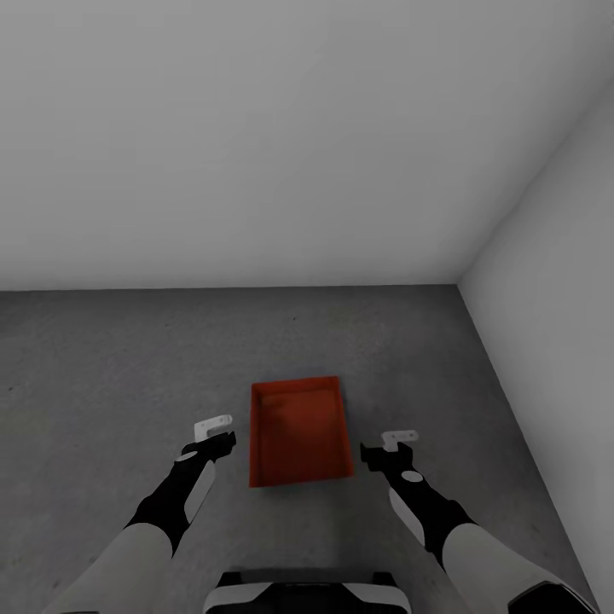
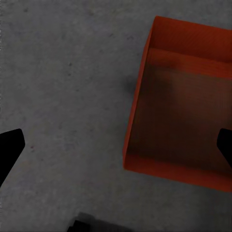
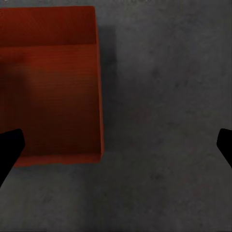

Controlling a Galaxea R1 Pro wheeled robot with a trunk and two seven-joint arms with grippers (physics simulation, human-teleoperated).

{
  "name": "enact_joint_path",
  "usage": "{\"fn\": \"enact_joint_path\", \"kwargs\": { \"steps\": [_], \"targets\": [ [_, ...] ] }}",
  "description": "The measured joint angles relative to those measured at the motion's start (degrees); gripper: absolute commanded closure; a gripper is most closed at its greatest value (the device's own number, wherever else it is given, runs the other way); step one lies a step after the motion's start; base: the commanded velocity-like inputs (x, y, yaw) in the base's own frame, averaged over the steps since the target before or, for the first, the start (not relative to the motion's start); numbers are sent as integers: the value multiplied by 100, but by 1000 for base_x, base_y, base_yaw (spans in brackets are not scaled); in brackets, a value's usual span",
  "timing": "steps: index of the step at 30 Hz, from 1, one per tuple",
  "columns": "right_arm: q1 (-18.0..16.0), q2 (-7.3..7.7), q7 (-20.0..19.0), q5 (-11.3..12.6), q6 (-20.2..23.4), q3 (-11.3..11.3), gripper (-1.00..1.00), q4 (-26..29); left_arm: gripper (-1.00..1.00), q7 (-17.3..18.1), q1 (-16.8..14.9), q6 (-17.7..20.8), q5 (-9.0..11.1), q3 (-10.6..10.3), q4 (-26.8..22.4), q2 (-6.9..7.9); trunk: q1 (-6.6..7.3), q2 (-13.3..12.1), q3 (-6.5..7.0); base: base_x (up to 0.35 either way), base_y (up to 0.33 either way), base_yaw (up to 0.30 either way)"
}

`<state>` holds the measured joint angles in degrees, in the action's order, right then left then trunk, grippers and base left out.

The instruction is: Move the two storage containers from the living room to the garage. In the garage, place one container on the floor and stack the other container on top of it (either order is fine).

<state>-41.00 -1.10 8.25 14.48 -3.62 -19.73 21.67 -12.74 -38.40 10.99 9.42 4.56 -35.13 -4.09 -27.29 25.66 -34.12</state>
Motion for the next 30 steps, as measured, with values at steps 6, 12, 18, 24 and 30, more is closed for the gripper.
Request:
{"fn": "enact_joint_path", "kwargs": {
  "steps": [6, 12, 18, 24, 30],
  "targets": [
    [0, -12, 4, 13, 57, -1, -100, -3, -100, 0, 0, -6, 0, 0, 0, -1, 132, -241, 108, 0, 0, 0],
    [0, -8, 0, 11, 63, 0, -100, -2, -100, 0, 0, -4, 0, -1, -6, -1, 154, -283, 127, 0, 0, 0],
    [0, -9, 6, 18, 69, 0, -100, -8, -100, 0, 0, 2, -2, 0, -4, -1, 154, -283, 127, 0, 0, 0],
    [0, -23, 14, 20, 57, 0, -100, -9, -100, 0, 0, 10, -2, -1, -26, -1, 154, -283, 135, 0, 0, 0],
    [0, -33, 30, 20, 46, 0, -100, -9, -100, 0, 0, 9, 0, -5, -33, -8, 154, -282, 180, 0, 0, 0]
  ]
}}
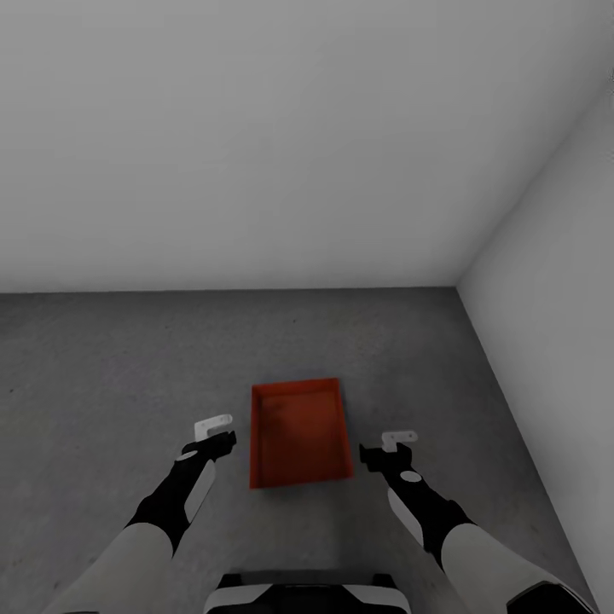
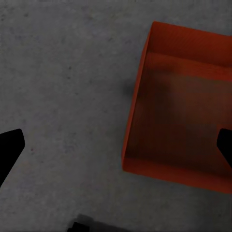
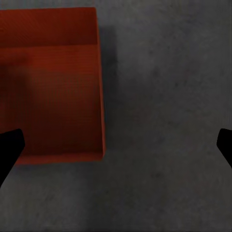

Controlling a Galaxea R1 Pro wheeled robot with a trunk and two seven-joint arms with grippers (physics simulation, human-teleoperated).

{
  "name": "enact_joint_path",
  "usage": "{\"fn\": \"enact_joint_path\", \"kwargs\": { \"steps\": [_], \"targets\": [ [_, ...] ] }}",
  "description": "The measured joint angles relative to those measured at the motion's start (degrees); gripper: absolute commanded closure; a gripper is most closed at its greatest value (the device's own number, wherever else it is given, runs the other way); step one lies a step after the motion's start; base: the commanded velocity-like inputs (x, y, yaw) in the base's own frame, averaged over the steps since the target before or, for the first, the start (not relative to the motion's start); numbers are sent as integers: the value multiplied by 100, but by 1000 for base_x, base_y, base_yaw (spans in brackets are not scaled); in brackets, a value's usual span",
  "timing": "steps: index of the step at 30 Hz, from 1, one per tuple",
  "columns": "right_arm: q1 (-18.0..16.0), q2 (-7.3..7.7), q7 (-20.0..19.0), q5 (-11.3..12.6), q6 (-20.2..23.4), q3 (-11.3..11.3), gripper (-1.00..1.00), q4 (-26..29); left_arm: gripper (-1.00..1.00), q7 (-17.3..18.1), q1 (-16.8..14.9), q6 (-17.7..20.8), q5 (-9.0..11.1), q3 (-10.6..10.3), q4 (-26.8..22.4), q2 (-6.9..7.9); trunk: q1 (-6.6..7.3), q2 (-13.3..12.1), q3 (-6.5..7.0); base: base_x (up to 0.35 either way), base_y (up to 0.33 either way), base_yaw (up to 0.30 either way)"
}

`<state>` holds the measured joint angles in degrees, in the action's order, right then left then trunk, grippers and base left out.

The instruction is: Move the two storage containers from the living room to the garage. In the garage, place one container on the floor and stack the other container on top of it (either order is fine).

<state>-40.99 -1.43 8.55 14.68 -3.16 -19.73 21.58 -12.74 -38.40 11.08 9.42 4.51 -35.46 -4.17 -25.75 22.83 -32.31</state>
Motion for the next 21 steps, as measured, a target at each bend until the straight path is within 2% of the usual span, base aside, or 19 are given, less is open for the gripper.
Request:
{"fn": "enact_joint_path", "kwargs": {
  "steps": [21],
  "targets": [
    [0, -1, 6, 0, 1, 0, -100, -25, -100, 0, 0, 9, -9, -4, 10, 2, 0, 0, 192, 0, 0, 0]
  ]
}}
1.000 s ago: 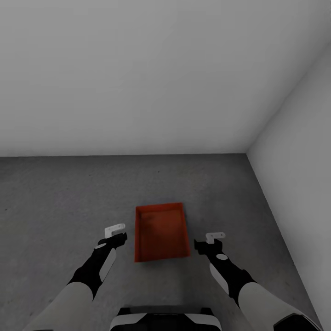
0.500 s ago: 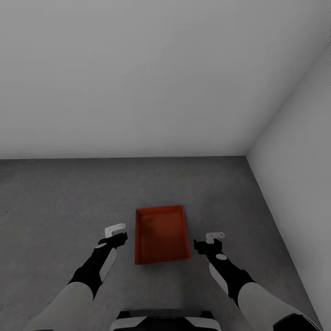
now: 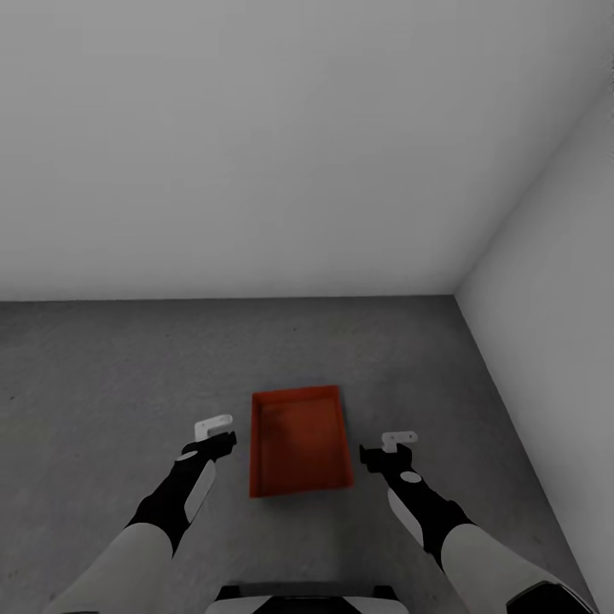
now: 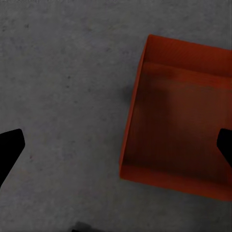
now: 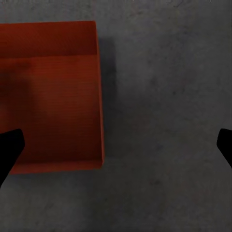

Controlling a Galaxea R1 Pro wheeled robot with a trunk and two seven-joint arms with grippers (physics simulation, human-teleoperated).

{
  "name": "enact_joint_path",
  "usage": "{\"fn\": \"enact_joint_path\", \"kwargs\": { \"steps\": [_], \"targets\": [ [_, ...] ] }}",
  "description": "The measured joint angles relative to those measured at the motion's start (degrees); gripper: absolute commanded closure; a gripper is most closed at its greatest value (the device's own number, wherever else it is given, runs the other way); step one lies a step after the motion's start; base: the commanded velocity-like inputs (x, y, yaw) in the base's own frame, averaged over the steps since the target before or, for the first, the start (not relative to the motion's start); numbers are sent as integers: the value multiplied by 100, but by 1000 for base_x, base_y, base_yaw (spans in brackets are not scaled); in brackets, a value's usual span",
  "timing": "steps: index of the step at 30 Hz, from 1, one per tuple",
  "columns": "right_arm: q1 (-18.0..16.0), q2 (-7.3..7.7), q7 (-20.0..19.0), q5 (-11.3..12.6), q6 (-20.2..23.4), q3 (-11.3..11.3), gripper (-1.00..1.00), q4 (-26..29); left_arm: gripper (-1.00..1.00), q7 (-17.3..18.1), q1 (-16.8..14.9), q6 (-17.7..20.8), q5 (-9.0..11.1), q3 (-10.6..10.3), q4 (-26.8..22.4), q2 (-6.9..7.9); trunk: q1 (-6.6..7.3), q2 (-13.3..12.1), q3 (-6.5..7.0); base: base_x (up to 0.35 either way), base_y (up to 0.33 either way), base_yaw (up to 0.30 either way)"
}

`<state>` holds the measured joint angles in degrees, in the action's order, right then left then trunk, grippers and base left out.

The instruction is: Move the two storage containers from the living room to the garage. In the garage, place one container on the floor and stack the other container on top of it (either order is fine).

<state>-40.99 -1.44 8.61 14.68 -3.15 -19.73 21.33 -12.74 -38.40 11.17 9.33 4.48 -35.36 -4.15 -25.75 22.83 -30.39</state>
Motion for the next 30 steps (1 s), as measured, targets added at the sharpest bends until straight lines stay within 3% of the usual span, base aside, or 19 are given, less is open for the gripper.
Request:
{"fn": "enact_joint_path", "kwargs": {
  "steps": [30],
  "targets": [
    [0, -3, 57, 0, 13, 16, -100, -2, -100, -24, 0, 0, 21, 3, 3, -2, 0, 0, 276, 0, 0, 0]
  ]
}}
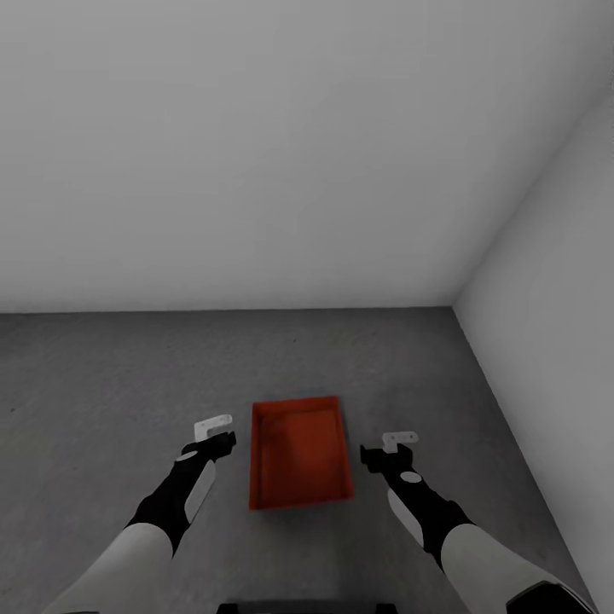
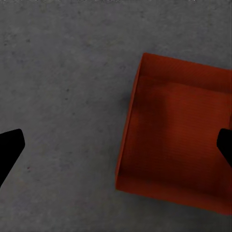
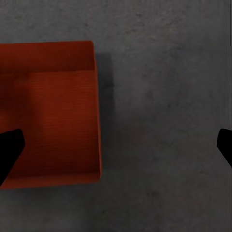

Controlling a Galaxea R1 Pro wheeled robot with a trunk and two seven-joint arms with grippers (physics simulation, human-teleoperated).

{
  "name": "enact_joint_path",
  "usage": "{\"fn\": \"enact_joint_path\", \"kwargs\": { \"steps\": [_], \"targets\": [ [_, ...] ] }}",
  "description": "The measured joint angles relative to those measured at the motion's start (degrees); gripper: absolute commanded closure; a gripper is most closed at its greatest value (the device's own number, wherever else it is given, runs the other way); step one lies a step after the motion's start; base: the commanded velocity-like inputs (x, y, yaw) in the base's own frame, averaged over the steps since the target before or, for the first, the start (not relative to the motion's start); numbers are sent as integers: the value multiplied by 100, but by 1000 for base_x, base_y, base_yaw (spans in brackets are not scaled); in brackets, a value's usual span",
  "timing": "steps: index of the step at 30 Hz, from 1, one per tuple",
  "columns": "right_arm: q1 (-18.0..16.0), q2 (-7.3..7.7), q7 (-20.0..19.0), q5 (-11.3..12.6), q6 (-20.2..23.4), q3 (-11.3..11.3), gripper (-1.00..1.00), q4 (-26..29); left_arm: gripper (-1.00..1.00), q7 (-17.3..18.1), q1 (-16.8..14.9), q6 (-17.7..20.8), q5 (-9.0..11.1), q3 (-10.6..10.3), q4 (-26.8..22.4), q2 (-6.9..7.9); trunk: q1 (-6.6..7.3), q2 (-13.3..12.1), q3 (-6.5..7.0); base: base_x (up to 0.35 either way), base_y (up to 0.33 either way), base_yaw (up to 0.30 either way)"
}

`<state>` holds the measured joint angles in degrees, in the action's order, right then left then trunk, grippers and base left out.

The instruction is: Move the two storage containers from the living room to the garage. In the garage, place one container on the floor and stack the other container on top of it (either order is fine).

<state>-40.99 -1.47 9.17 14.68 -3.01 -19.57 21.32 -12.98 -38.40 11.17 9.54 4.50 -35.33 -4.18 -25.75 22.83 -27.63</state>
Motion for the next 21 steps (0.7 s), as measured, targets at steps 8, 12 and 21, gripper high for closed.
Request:
{"fn": "enact_joint_path", "kwargs": {
  "steps": [8, 12, 21],
  "targets": [
    [0, -19, 201, 7, 5, 1, -100, 0, -100, 1, 0, 0, 5, 5, -10, -1, 0, 0, 74, 0, 0, 0],
    [0, -22, 219, 8, 3, 4, -100, 0, -100, 5, 0, 2, 3, 6, -16, 2, 0, 0, 111, 0, 0, 0],
    [0, -19, 225, 10, 2, 9, -100, 7, -100, 8, 0, 8, -3, 6, -14, 8, 0, 0, 194, 0, 0, 0]
  ]
}}
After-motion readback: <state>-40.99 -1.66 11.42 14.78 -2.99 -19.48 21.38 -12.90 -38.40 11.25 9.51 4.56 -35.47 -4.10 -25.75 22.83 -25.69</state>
